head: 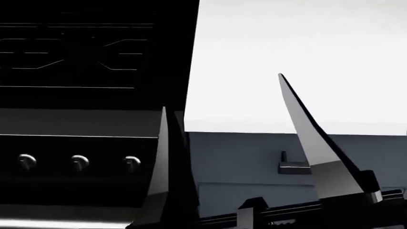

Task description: Open the microwave door

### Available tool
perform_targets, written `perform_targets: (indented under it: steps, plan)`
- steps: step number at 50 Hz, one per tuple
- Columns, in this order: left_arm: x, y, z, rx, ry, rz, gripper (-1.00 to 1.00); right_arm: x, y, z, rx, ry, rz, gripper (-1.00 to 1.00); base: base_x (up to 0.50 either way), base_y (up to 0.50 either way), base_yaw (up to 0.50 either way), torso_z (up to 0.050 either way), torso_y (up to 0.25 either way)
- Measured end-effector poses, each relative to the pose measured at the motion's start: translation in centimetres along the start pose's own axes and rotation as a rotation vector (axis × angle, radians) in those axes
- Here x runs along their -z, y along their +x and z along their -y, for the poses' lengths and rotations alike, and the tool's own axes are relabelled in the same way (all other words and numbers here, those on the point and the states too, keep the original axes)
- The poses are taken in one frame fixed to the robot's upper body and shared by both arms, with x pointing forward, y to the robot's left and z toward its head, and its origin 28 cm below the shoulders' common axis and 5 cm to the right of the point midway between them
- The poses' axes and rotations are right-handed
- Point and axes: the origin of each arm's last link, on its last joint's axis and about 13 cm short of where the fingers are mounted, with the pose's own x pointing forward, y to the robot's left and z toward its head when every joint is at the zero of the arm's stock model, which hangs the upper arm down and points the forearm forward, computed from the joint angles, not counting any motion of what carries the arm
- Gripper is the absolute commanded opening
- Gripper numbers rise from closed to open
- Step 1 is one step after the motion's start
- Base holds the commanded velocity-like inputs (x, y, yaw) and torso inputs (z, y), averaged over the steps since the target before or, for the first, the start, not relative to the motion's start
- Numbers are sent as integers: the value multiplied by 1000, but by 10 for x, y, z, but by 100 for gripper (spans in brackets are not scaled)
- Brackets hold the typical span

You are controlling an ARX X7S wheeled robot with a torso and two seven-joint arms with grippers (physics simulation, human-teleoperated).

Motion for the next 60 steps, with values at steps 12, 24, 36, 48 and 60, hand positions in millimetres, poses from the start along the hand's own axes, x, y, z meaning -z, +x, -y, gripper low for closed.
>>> perform_targets:
  steps: [12, 24, 36, 48, 60]
  plan:
    - [1, -2, 2, 20, 25, 3, 100, 2, -1, -2, -23, -25, 5, 100, 500, -9, 0, 0, 0]
    - [-3, -3, 2, 23, 53, 21, 100, 4, -2, -3, -37, -40, -1, 100, 500, 0, 0, 0, 1]
    - [-2, -4, 2, 26, 51, 19, 100, 5, -2, -4, -40, -38, -6, 100, 144, 3, 0, 0, 3]
    - [-4, -3, 2, 20, 46, 21, 100, 5, -2, -4, -34, -23, 1, 100, 0, 0, 0, 29, 9]
    - [-4, -3, 2, 14, 42, -2, 100, 7, -2, -4, -31, -19, -12, 100, 0, 0, 0, 50, 16]
